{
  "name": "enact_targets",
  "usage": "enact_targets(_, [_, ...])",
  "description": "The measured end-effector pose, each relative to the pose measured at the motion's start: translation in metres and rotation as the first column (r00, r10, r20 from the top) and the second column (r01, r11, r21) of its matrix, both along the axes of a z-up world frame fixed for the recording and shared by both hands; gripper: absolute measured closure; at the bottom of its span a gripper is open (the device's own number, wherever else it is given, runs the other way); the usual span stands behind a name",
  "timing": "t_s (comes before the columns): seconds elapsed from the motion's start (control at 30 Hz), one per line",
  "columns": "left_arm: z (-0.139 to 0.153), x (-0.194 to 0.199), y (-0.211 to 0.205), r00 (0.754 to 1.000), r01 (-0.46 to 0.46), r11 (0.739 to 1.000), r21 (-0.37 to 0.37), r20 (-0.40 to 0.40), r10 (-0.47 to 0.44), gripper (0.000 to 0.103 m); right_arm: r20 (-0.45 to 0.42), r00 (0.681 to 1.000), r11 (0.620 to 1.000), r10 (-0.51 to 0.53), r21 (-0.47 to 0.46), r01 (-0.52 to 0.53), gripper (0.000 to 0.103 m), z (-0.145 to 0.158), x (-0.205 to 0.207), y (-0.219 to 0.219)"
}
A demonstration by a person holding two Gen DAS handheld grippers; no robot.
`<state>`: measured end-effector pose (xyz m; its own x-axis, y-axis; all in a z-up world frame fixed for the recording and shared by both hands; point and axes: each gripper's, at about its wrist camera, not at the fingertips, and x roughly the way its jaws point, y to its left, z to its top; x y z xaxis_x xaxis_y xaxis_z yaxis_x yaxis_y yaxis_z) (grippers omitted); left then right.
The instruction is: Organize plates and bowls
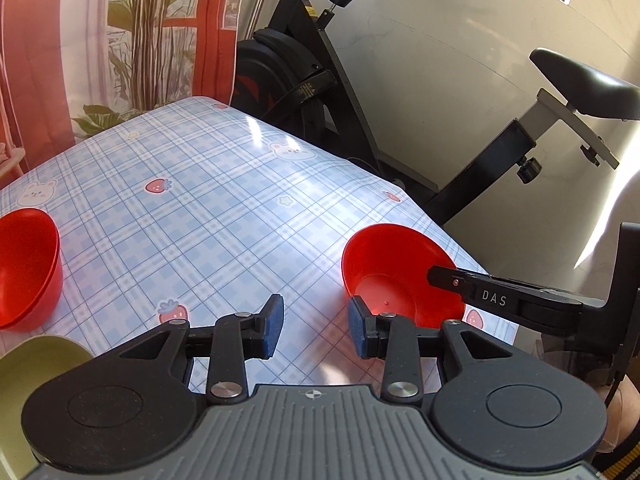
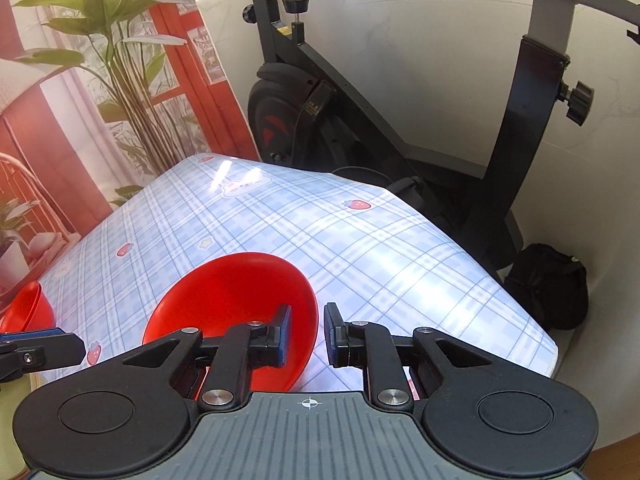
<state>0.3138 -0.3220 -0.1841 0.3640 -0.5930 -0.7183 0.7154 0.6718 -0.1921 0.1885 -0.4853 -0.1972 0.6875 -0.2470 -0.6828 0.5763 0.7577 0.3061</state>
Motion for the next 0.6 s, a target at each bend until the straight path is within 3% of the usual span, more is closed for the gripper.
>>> enact_targets(0.2, [-0.010,0.003,0.002,0.999,-0.007,1.000,0.004,-0.053,0.007,0.066,0.016,0.999,0.999,0.035,0.035,-0.036,0.096,-0.002,0.003,0.007])
enact_targets(0.6, [-0.026,0.013,0.021,0.989,-0.083,0.996,0.017,-0.119,0.085,0.066,0.037,0.983,0.982,0.177,0.057,-0.179,0.096,0.001,0.025,0.044])
